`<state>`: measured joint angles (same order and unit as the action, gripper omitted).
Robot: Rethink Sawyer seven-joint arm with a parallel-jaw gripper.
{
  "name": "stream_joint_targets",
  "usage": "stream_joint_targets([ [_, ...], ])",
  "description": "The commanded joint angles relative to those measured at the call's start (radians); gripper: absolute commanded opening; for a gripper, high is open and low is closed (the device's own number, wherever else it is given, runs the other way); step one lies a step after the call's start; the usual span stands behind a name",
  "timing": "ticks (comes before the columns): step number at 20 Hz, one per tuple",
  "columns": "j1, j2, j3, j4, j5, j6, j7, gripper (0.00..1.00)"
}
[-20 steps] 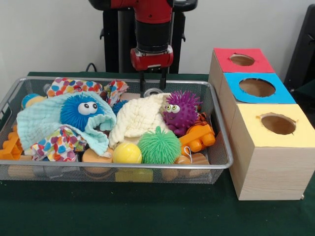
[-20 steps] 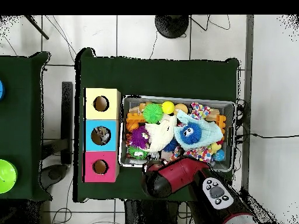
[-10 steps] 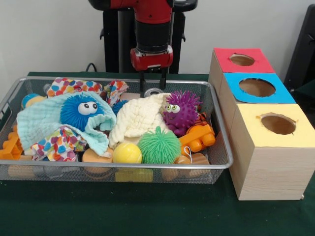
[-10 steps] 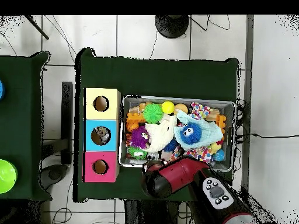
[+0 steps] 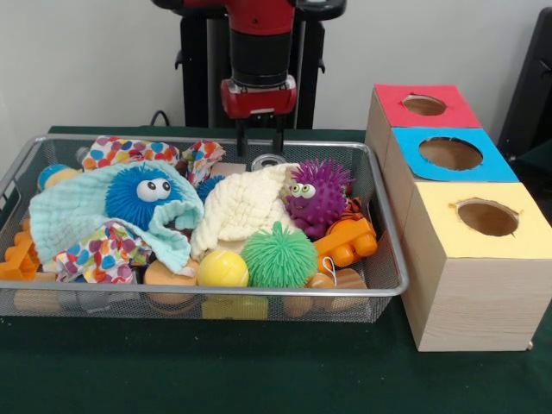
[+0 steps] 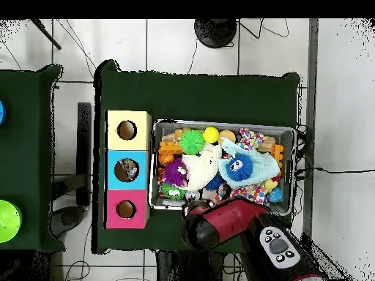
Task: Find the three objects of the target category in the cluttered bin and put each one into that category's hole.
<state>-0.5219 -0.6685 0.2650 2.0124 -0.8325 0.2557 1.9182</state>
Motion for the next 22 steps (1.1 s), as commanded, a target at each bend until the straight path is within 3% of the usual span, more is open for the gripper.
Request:
stream_joint_targets([
  [1,-0.027,-0.058,0.072,-0.015,0.044,0.100,-0.047,1.00],
  [8,-0.005,-0.084,0.068,-0.018,0.063,0.125,-0.040,1.00],
  [22,0.012,-0.062,0.059,-0.041,0.080,0.124,-0.026,1.00],
])
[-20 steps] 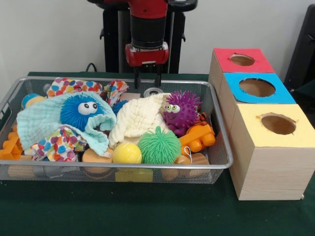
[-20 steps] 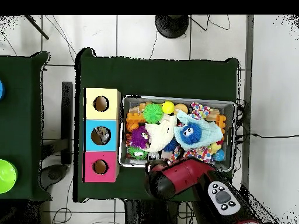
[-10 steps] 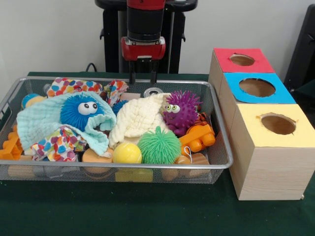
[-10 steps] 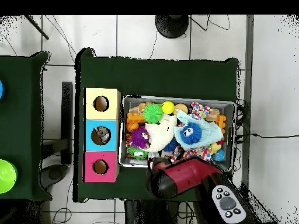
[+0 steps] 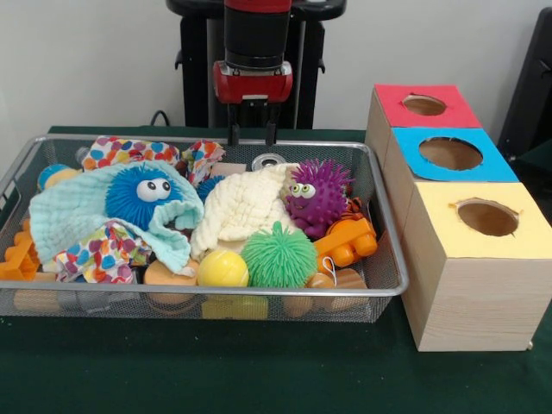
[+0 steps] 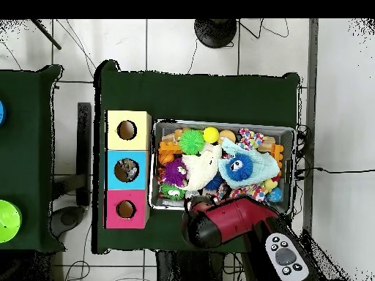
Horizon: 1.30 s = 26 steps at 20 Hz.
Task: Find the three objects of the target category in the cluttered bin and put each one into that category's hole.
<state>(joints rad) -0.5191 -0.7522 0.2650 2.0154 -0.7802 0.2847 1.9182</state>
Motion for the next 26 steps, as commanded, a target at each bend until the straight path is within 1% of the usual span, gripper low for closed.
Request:
stream_joint_targets([
  [1,0.008,0.021,0.060,-0.044,0.029,0.096,-0.027,1.00],
  [4,0.011,0.025,0.056,-0.049,0.027,0.092,-0.022,1.00],
  [16,0.056,0.126,-0.007,-0.125,-0.047,0.010,0.019,1.00],
  [22,0.060,0.159,-0.018,-0.148,-0.058,-0.021,0.020,1.00],
  [26,0.060,0.168,-0.021,-0.153,-0.057,-0.029,0.018,1.00],
])
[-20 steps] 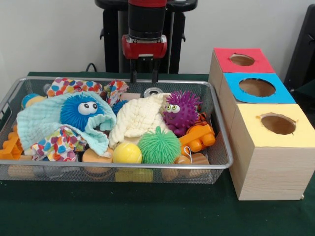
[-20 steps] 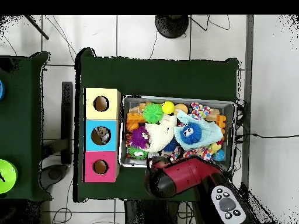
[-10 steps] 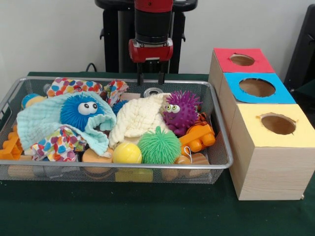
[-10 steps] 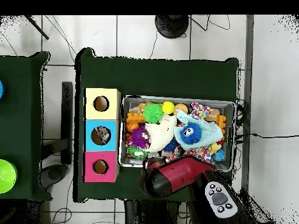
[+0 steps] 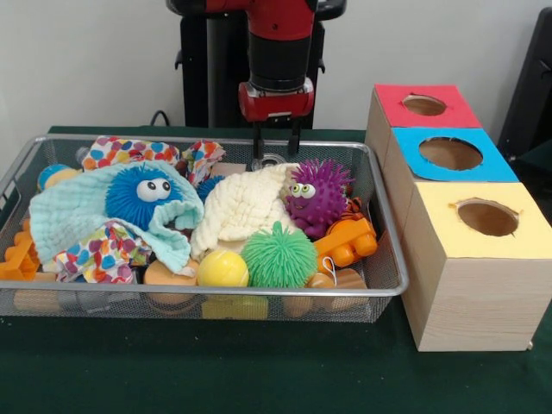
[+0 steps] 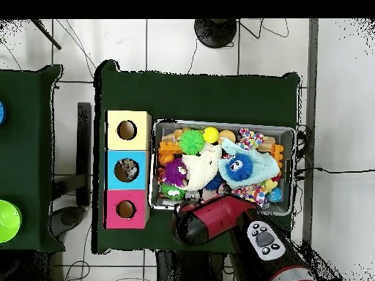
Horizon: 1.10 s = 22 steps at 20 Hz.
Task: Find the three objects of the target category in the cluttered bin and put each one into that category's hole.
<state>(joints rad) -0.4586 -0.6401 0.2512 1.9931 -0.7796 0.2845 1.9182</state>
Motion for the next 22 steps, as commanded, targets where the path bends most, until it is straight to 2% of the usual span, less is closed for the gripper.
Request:
stream_joint_targets([
  [1,-0.001,0.057,-0.007,-0.132,-0.057,-0.030,0.017,1.00],
  [10,0.010,0.065,-0.015,-0.143,-0.052,-0.032,0.023,1.00],
  [18,0.080,0.126,-0.061,-0.209,-0.052,-0.083,0.079,1.00],
  [22,0.095,0.133,-0.072,-0.219,-0.040,-0.083,0.078,1.00],
])
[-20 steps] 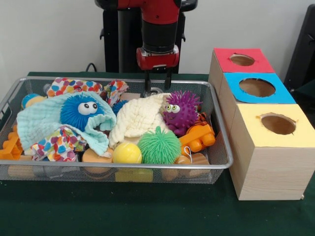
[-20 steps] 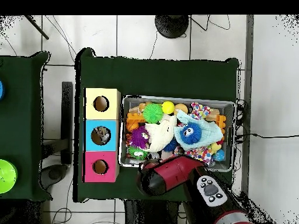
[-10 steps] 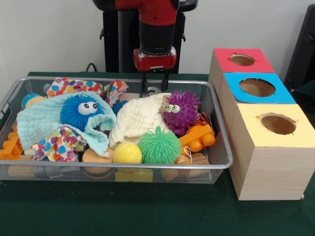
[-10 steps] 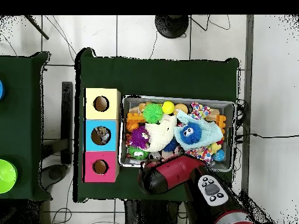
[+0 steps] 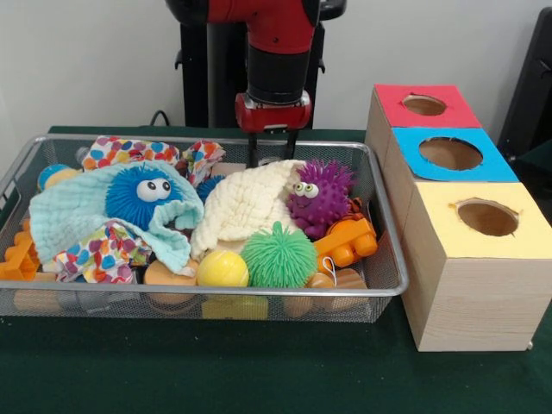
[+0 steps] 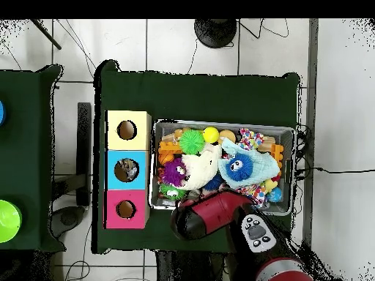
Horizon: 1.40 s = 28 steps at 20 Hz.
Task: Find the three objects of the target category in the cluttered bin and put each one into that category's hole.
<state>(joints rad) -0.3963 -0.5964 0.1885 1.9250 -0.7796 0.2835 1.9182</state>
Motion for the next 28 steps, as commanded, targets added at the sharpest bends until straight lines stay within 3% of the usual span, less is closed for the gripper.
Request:
stream_joint_targets([
  [1,0.034,0.090,-0.010,-0.152,-0.037,-0.082,0.077,1.00],
  [19,0.014,0.066,-0.008,-0.144,-0.006,-0.064,0.065,1.00],
  [20,0.007,0.065,-0.002,-0.141,0.001,-0.053,0.060,0.00],
  [28,0.000,0.064,0.005,-0.148,0.006,-0.042,0.052,0.00],
])
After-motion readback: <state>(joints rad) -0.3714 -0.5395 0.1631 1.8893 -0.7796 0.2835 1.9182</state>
